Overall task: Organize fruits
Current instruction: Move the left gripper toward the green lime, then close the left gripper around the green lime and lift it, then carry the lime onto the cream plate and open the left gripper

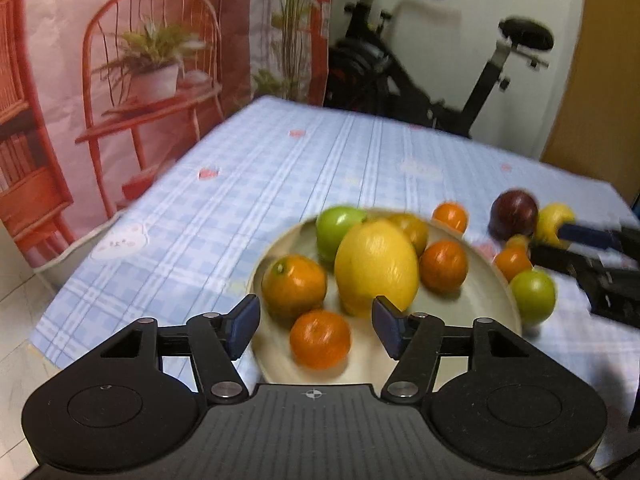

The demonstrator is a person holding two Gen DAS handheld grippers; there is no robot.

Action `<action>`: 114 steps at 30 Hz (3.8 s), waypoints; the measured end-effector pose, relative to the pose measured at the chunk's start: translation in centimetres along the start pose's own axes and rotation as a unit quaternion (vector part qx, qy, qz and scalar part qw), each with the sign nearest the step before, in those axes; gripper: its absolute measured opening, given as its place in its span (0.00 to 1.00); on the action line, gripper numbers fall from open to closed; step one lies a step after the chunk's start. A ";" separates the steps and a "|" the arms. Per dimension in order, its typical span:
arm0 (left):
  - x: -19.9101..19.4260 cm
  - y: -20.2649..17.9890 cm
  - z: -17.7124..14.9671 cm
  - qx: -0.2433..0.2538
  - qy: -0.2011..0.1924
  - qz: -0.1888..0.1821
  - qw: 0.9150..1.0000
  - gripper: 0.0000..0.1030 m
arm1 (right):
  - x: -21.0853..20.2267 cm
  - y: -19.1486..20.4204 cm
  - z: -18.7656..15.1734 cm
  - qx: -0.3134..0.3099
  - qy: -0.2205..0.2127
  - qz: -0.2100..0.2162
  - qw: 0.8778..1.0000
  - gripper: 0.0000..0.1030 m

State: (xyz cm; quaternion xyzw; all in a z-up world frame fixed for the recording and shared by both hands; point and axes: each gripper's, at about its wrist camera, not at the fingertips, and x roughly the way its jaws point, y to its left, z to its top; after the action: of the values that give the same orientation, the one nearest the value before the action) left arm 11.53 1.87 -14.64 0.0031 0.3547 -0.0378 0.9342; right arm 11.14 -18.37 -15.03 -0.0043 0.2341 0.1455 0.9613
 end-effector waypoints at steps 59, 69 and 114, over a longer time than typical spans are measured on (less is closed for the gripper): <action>5.3 -12.0 3.0 0.112 0.069 -0.272 0.953 0.51 | 0.1 -1.2 -4.9 0.005 0.063 0.017 0.998 0.46; 5.7 -11.6 3.0 0.092 0.071 -0.269 0.956 0.51 | -0.2 -1.8 -4.9 0.024 0.064 0.020 0.997 0.47; 4.7 -5.8 2.5 0.022 0.060 -0.194 0.979 0.49 | 3.2 2.8 -1.3 -0.056 0.061 0.082 0.993 0.45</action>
State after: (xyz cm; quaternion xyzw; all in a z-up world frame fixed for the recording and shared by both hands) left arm 16.28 -4.34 -15.75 -0.0427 0.4033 -0.2259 0.8857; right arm 12.45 -14.87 -17.43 -0.0476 0.2830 0.2359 0.9284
